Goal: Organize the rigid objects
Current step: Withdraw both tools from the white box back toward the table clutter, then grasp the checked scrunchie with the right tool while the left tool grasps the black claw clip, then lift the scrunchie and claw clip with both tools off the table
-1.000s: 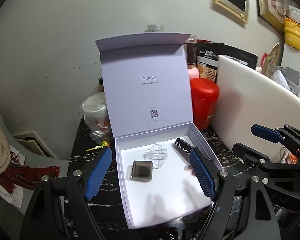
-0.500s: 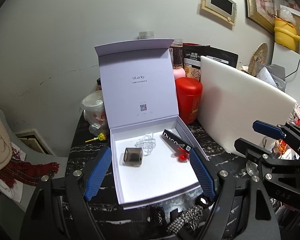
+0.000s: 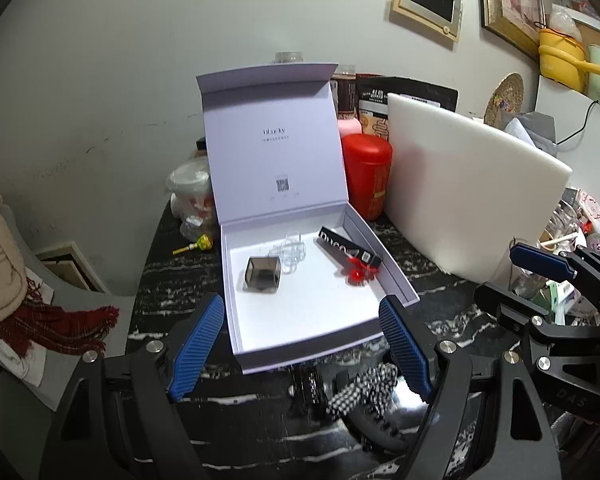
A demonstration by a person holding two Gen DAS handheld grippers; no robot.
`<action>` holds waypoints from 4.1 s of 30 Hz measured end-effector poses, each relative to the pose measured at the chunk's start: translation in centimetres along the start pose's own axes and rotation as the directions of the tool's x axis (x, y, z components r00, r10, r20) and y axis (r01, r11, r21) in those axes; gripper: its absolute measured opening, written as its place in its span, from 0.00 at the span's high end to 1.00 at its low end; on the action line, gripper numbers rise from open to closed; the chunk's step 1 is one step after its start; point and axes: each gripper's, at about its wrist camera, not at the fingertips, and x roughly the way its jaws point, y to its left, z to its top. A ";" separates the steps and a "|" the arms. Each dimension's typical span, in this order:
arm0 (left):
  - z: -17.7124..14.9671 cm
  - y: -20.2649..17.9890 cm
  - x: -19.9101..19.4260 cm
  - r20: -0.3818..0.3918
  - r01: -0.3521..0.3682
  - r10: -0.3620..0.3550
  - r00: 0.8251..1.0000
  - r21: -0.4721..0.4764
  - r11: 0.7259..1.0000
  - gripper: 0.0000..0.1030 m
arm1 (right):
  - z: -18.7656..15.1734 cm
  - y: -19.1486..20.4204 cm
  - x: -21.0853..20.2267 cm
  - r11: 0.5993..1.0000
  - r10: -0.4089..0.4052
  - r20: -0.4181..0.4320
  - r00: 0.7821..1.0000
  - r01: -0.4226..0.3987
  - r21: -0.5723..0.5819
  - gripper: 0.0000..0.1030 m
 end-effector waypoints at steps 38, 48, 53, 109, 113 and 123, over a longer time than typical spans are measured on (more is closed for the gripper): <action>-9.6 -2.8 7.0 -0.210 0.061 -0.073 0.975 -0.061 0.996 0.22 | -9.9 -1.1 3.6 0.995 0.024 -0.207 0.978 -0.002 0.104 0.43; -10.2 -3.0 8.3 -0.223 0.040 -0.052 0.973 -0.058 0.998 0.40 | -9.8 -1.8 4.9 0.994 0.051 -0.215 0.975 -0.027 0.109 0.43; -10.5 -2.2 8.6 -0.247 0.042 -0.053 0.968 -0.048 0.998 0.47 | -9.4 -1.4 5.9 0.993 0.078 -0.223 0.972 -0.055 0.105 0.43; -11.7 -5.5 10.0 -0.300 0.166 -0.176 0.938 -0.058 0.984 0.47 | -11.8 -5.4 3.8 0.953 0.130 -0.233 0.964 -0.056 0.299 0.90; -11.7 -5.5 9.8 -0.299 0.127 -0.127 0.946 -0.020 0.992 0.55 | -12.4 -5.8 3.7 0.949 0.134 -0.239 0.962 -0.055 0.310 0.90; -12.5 -3.7 8.6 -0.307 0.103 -0.109 0.946 -0.036 0.994 0.67 | -12.3 -4.0 5.9 0.977 0.132 -0.293 0.947 -0.075 0.199 0.88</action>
